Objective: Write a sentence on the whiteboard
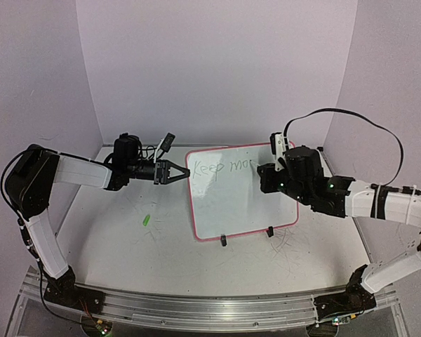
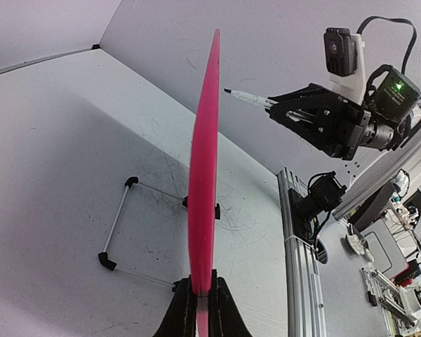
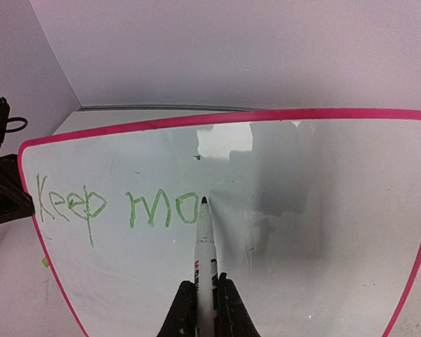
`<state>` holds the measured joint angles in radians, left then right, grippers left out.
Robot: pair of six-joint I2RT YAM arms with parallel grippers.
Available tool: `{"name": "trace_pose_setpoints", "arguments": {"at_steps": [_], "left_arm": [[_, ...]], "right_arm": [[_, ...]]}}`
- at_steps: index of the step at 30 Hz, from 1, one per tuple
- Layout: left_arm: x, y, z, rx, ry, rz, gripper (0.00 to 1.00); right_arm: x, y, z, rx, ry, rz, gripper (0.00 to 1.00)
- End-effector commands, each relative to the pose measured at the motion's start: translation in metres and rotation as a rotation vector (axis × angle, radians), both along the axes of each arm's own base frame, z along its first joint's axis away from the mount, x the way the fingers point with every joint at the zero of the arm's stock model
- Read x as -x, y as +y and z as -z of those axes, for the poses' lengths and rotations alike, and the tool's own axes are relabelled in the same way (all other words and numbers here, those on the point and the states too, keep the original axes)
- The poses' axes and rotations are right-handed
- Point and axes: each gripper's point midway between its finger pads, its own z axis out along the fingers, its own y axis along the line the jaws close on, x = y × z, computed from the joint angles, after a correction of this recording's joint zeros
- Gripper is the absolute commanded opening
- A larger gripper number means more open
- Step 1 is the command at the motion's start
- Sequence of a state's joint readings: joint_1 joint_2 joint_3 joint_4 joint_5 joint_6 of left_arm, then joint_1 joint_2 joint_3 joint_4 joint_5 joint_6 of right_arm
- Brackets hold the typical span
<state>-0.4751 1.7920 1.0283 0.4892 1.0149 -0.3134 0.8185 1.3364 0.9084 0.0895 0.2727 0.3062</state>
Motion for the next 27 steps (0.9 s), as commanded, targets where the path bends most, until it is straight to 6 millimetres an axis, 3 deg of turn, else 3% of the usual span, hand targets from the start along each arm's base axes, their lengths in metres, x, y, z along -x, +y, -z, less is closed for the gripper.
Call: {"name": "trace_pose_setpoints", "arguments": {"at_steps": [1,18,27], "left_arm": [[0.0,-0.001,-0.024,0.019,-0.065,0.007,0.0],[-0.001,-0.001,-0.023,0.017,-0.065,0.007,0.0],[-0.001,-0.001,-0.024,0.018,-0.068,0.009,0.0]], "right_arm": [[-0.01,0.009,-0.018,-0.03,-0.04,-0.006,0.0],[-0.014,0.004,-0.028,-0.029,-0.071,0.028,0.0],[-0.018,0.005,-0.022,-0.011,-0.061,0.044,0.0]]}}
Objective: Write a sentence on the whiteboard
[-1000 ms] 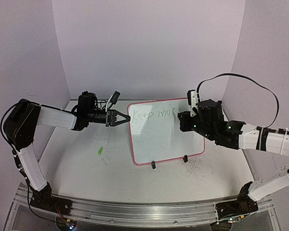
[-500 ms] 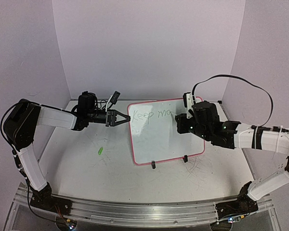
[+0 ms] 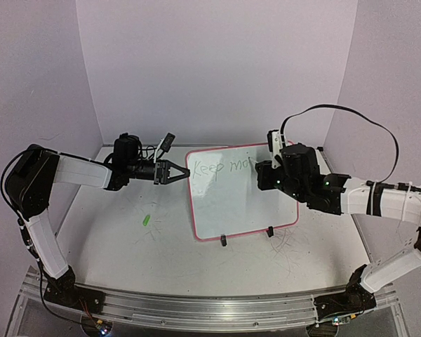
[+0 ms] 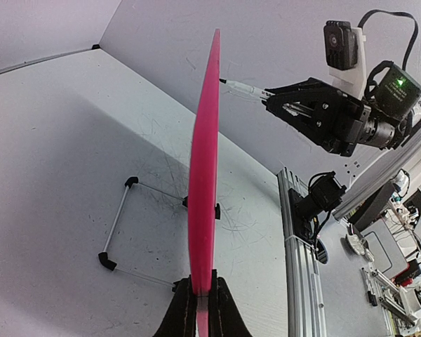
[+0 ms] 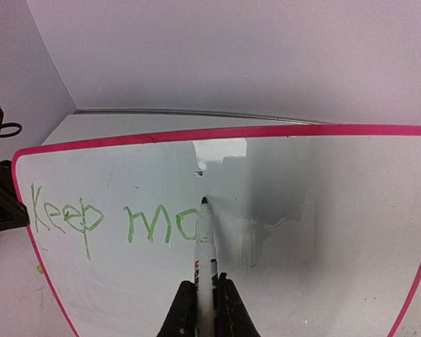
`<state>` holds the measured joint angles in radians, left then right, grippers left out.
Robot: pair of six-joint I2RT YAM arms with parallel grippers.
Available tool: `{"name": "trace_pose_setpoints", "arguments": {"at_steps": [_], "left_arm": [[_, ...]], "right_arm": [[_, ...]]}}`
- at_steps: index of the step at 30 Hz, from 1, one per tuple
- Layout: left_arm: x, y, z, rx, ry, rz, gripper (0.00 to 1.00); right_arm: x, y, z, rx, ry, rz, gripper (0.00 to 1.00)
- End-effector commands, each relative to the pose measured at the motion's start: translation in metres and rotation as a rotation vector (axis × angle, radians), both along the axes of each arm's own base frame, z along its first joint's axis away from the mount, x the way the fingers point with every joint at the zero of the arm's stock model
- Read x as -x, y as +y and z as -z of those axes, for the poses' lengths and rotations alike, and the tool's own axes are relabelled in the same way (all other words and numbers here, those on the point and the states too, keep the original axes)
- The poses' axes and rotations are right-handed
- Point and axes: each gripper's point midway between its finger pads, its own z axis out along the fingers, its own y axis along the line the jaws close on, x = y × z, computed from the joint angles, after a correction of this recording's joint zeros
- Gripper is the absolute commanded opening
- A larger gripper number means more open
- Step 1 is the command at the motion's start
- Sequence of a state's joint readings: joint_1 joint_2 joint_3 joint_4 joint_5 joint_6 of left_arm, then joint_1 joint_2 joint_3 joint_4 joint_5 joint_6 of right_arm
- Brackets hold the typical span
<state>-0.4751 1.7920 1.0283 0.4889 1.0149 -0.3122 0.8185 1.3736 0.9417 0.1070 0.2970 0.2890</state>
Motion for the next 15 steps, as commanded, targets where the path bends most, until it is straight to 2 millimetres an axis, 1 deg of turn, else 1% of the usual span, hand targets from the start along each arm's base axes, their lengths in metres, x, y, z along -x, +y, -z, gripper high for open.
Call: {"name": "trace_pose_setpoints", "arguments": {"at_steps": [1,15], "left_arm": [[-0.001,0.0,-0.024,0.017,-0.066,0.007,0.0],[-0.001,-0.001,-0.024,0.016,-0.066,0.007,0.0]], "right_arm": [[-0.008,0.001,-0.016,-0.023,-0.034,0.028,0.0],[0.002,-0.011,0.014,-0.003,0.044,0.049,0.0]]}}
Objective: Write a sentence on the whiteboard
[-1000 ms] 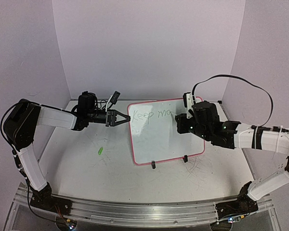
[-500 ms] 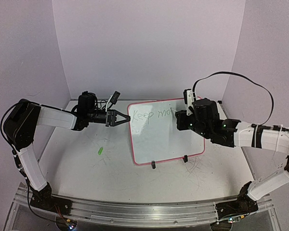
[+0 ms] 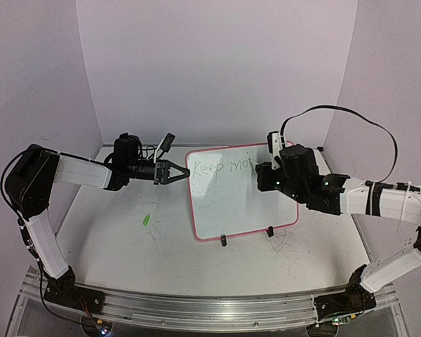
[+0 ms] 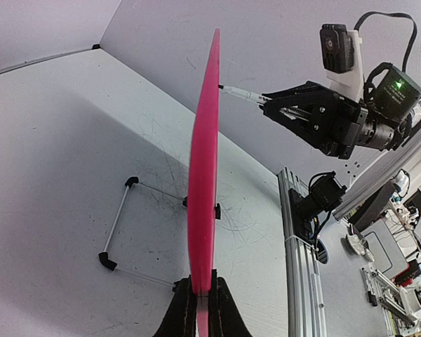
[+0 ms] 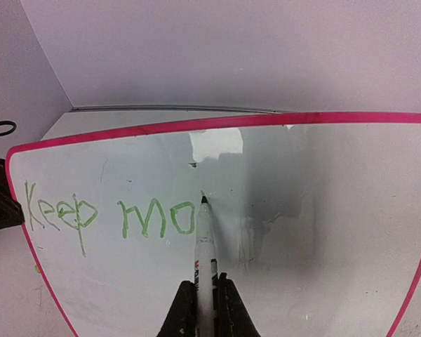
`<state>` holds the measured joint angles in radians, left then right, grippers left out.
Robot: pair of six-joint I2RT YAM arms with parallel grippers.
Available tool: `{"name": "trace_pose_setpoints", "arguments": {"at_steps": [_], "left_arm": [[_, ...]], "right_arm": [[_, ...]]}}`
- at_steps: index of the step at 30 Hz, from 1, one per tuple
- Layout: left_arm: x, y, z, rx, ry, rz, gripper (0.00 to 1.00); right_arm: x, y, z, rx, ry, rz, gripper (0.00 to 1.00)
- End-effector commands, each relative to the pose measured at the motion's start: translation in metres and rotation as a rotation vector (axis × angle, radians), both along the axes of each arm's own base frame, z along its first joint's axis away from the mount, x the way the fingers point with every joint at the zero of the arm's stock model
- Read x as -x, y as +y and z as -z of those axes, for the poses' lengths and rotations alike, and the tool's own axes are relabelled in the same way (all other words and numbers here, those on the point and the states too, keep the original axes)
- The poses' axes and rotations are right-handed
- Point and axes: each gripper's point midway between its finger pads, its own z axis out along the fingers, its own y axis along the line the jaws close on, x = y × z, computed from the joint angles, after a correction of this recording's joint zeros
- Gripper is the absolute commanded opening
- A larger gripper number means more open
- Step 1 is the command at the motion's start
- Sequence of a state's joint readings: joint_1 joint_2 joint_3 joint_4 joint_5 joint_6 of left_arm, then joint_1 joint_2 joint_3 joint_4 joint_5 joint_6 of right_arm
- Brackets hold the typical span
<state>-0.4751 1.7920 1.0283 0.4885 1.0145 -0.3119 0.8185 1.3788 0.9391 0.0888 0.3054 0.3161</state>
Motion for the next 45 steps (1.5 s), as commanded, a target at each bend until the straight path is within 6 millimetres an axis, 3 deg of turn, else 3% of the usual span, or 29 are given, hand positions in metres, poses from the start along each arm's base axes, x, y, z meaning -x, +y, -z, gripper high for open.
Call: {"name": "trace_pose_setpoints", "arguments": {"at_steps": [1,10,21,45], "left_arm": [[-0.001,-0.001,-0.023,0.016,-0.066,0.008,0.0],[-0.001,-0.001,-0.022,0.015,-0.062,0.01,0.0],[-0.001,-0.001,-0.022,0.015,-0.062,0.011,0.0],[-0.001,-0.001,-0.021,0.013,-0.062,0.013,0.0]], "right_arm": [[0.003,-0.009,0.008,-0.002,0.023,0.03,0.0],[0.01,-0.013,0.022,-0.007,0.061,0.029,0.0],[0.009,-0.011,0.019,-0.013,0.056,0.03,0.0],[-0.013,-0.013,-0.008,-0.01,-0.022,0.107,0.0]]}}
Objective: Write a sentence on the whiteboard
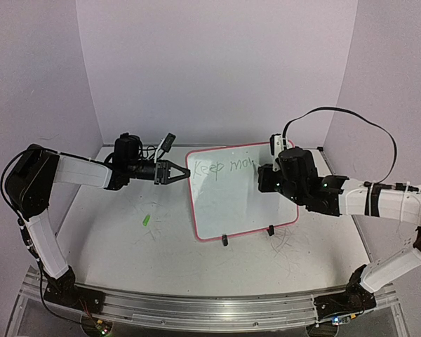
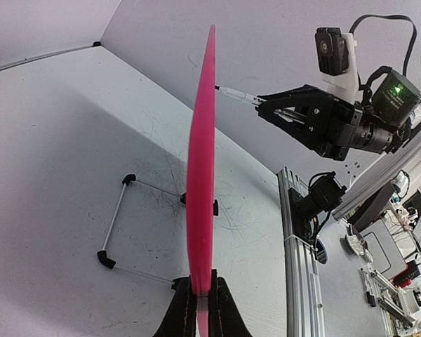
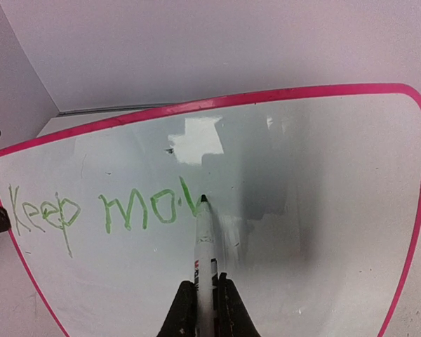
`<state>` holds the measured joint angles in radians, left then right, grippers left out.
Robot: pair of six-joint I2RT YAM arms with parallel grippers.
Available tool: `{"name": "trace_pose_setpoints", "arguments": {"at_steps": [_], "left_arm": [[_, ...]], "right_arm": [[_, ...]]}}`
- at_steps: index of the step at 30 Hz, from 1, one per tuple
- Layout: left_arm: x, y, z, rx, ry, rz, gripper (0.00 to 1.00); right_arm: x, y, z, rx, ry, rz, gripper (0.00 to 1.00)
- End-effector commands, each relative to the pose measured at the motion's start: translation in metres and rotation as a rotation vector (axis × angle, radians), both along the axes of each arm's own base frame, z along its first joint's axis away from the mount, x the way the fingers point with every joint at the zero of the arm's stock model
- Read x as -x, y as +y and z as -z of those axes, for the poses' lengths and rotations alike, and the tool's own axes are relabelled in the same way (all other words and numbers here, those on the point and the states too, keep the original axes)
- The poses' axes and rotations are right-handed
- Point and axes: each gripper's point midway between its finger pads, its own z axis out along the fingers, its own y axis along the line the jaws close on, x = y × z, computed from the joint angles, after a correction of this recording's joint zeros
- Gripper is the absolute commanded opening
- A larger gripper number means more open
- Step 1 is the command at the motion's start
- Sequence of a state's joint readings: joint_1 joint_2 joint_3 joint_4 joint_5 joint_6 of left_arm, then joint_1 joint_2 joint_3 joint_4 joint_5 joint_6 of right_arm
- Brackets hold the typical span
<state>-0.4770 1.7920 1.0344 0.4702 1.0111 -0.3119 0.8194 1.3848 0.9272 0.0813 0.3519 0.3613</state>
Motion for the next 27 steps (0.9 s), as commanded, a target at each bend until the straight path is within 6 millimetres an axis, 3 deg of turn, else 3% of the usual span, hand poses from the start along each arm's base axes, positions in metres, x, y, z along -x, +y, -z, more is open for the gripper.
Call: {"name": "trace_pose_setpoints", "arguments": {"at_steps": [1,13,16,19,22,27], "left_arm": [[-0.001,-0.001,-0.022,0.019,-0.072,0.015,0.0],[-0.001,0.0,-0.021,0.018,-0.072,0.014,0.0],[-0.001,0.0,-0.022,0.018,-0.073,0.013,0.0],[-0.002,0.0,-0.021,0.016,-0.073,0.01,0.0],[-0.002,0.0,-0.02,0.015,-0.071,0.011,0.0],[-0.002,-0.001,-0.02,0.015,-0.07,0.012,0.0]], "right_arm": [[-0.012,-0.005,-0.017,0.001,-0.042,0.05,0.0],[-0.016,-0.008,-0.019,0.009,-0.052,0.053,0.0],[-0.012,-0.003,-0.018,-0.001,-0.044,0.019,0.0],[-0.002,0.003,-0.03,-0.033,-0.073,-0.055,0.0],[0.007,-0.008,-0.042,-0.051,-0.107,-0.048,0.0],[0.005,-0.012,-0.032,-0.032,-0.088,-0.047,0.0]]}}
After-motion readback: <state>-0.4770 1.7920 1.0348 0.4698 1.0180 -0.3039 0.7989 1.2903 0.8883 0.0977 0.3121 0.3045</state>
